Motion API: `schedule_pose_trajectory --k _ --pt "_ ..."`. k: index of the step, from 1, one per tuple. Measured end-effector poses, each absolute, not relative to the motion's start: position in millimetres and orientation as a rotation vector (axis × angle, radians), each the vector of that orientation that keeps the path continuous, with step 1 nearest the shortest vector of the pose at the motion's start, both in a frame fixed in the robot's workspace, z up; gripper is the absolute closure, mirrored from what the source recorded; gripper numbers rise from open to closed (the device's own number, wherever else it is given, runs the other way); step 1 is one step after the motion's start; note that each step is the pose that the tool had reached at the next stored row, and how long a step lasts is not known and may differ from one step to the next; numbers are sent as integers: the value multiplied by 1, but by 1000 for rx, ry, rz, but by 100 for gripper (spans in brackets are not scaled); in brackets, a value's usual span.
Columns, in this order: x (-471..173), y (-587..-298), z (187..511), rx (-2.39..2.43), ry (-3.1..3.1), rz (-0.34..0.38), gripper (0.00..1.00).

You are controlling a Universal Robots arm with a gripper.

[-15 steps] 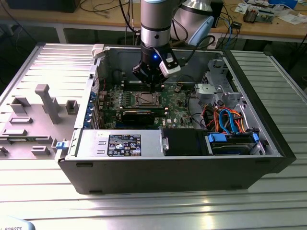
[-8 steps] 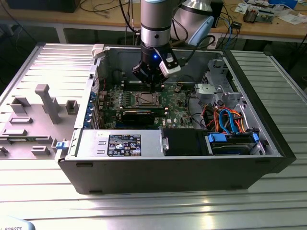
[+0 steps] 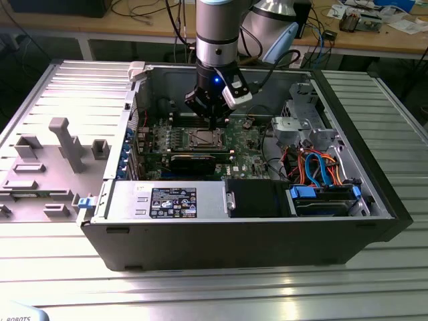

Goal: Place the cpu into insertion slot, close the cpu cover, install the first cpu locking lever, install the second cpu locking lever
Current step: 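Install the second cpu locking lever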

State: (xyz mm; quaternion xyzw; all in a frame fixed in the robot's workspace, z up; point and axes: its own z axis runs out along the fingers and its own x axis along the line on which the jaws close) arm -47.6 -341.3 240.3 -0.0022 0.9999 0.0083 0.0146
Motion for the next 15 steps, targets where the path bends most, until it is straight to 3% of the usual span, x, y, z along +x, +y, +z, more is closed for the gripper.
schedule_pose_trajectory --k 15 --pt "-48 -344 240 -7 3113 31 89"
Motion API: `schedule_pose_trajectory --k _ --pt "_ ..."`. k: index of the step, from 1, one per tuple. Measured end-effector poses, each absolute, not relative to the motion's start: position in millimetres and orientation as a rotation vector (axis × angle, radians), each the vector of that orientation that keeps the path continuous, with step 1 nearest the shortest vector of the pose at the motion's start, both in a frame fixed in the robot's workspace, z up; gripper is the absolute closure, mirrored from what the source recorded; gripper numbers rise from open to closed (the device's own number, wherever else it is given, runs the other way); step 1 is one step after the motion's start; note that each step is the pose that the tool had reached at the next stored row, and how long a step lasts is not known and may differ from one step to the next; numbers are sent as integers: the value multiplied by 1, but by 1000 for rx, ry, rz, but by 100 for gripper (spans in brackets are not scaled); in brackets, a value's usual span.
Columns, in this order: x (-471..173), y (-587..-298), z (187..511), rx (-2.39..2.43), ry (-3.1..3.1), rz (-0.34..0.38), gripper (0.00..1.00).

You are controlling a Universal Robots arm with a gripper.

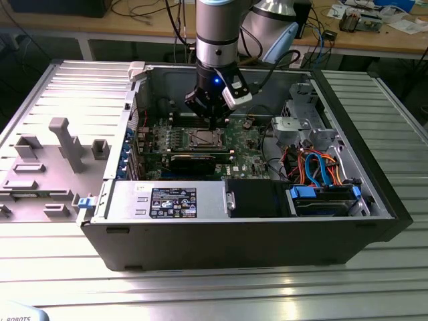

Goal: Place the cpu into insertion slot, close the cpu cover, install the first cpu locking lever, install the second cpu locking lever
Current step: 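Install the second cpu locking lever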

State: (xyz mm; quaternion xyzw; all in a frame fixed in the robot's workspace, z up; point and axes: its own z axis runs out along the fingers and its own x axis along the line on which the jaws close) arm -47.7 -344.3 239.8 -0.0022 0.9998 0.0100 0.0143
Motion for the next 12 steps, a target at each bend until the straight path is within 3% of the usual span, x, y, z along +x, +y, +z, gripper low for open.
schedule_pose_trajectory --k 12 --pt "-48 -368 240 -3 3114 78 89"
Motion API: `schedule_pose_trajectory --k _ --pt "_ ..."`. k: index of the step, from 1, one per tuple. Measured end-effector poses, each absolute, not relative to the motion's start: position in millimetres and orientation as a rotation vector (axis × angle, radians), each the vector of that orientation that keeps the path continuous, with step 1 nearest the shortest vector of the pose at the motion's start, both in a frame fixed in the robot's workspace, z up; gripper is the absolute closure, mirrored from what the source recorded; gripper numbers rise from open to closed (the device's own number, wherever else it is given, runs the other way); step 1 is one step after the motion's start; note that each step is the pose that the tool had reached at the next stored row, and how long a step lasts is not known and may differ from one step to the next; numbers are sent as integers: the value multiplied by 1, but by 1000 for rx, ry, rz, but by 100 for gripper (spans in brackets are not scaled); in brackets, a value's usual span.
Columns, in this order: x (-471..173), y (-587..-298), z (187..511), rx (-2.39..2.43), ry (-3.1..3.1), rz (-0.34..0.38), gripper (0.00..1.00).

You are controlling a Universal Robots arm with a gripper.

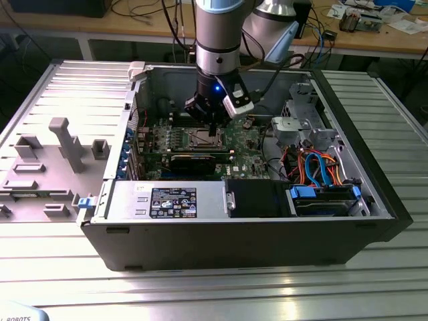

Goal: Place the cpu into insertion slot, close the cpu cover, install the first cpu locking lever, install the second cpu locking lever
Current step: 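Install the second cpu locking lever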

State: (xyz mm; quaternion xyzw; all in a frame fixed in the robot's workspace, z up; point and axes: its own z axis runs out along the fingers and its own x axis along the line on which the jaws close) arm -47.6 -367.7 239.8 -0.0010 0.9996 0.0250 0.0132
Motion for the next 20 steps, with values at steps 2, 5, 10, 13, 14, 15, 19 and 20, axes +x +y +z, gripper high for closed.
schedule_pose_trajectory --k 2,5,10,13,14,15,19,20 --pt "-48 -371 240 -3 3117 85 89" --pt "-48 -373 240 -2 3131 89 89" --pt "-47 -381 240 1 3145 94 89" --pt "-49 -383 240 2 3146 102 89" --pt "-51 -384 239 2 3146 106 89" --pt "-52 -385 239 1 3145 109 89" --pt "-60 -388 237 1 3145 116 89" --pt "-61 -388 237 1 3145 116 89"
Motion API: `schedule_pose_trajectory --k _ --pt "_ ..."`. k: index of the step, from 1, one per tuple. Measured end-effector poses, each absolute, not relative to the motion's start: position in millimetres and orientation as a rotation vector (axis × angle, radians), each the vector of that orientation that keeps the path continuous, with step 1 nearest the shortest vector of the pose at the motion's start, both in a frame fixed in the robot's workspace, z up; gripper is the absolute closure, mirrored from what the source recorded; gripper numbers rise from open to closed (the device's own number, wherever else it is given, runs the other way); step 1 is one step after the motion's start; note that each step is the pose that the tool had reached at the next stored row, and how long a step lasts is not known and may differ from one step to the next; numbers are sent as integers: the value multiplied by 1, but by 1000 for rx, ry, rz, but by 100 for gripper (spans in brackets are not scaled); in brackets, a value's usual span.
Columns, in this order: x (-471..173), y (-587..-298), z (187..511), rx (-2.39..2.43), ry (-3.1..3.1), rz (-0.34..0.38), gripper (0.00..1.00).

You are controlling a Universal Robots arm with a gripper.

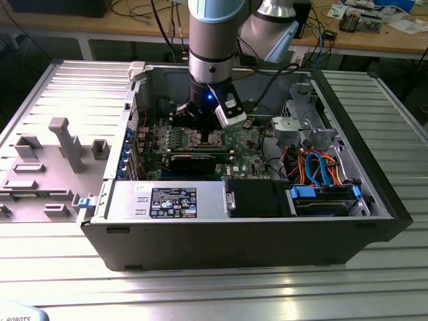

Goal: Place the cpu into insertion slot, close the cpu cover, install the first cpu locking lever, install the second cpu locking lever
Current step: 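Install the second cpu locking lever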

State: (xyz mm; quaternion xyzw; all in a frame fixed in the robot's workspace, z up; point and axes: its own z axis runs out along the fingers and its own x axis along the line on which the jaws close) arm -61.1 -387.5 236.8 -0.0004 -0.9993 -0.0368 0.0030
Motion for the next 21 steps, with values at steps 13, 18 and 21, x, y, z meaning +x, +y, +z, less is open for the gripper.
schedule_pose_trajectory --k 13,18,21 --pt "-80 -396 230 -1 -3126 -145 89" --pt "-83 -398 229 -2 -3124 -170 89" --pt "-83 -399 229 -3 -3123 -170 89"
